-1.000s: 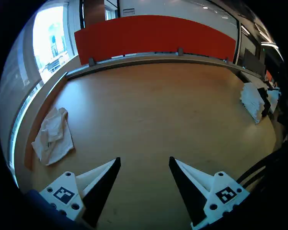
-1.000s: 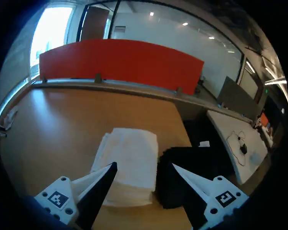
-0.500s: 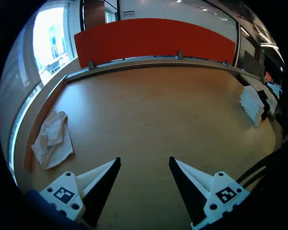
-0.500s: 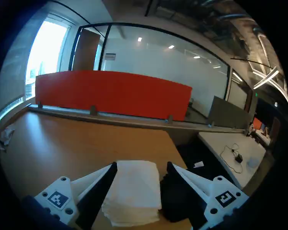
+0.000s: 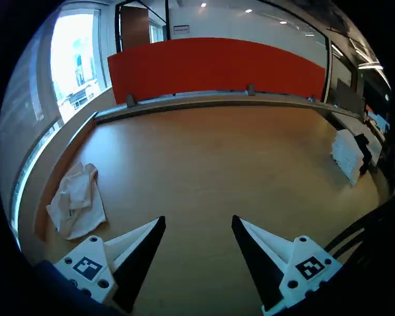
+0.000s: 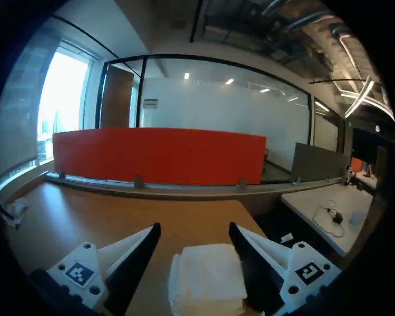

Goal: Fold towel

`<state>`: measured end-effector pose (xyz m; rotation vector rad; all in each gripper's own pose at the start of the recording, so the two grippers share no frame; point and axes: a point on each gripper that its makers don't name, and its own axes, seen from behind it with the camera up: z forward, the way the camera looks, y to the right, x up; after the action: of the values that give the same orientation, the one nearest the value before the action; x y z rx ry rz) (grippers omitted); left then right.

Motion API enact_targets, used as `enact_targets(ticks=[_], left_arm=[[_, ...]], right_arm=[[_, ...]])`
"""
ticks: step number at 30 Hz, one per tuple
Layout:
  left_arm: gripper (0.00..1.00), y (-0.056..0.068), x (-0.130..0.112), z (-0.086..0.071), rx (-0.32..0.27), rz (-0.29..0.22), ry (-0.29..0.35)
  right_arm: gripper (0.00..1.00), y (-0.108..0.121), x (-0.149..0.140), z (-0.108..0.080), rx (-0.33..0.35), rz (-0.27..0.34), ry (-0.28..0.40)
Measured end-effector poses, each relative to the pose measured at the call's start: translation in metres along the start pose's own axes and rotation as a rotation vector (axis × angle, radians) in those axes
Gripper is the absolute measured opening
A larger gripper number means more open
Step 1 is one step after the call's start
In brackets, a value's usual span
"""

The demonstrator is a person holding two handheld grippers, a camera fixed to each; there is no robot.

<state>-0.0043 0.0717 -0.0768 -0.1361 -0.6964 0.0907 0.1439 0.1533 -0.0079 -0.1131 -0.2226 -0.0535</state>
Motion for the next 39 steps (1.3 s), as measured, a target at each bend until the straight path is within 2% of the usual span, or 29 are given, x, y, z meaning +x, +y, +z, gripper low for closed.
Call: enact_targets(ticks=[6, 18, 25, 31, 39], left_arm=[[0.94, -0.006, 0.03, -0.001, 0.016, -0.019, 0.074], [0.93, -0.022, 0.102, -0.011, 0.053, -0.056, 0.274], [0.93, -0.031, 0.132, -0.019, 0.07, -0.089, 0.373], [0.93, -0.034, 0.147, -0.022, 0.073, -0.103, 0.417], [0.93, -0.036, 0.154, -0.023, 0.073, -0.108, 0.447]], right_arm=[[1.0, -0.023, 0.01, -0.001, 0.02, 0.003, 0.028], [1.0, -0.074, 0.028, -0.005, 0.083, -0.008, 0.071], [1.0, -0.113, 0.041, -0.006, 0.125, -0.01, 0.094], [1.0, -0.143, 0.046, -0.006, 0.152, -0.011, 0.107], [1.0, -0.167, 0.055, -0.007, 0.158, -0.001, 0.114]])
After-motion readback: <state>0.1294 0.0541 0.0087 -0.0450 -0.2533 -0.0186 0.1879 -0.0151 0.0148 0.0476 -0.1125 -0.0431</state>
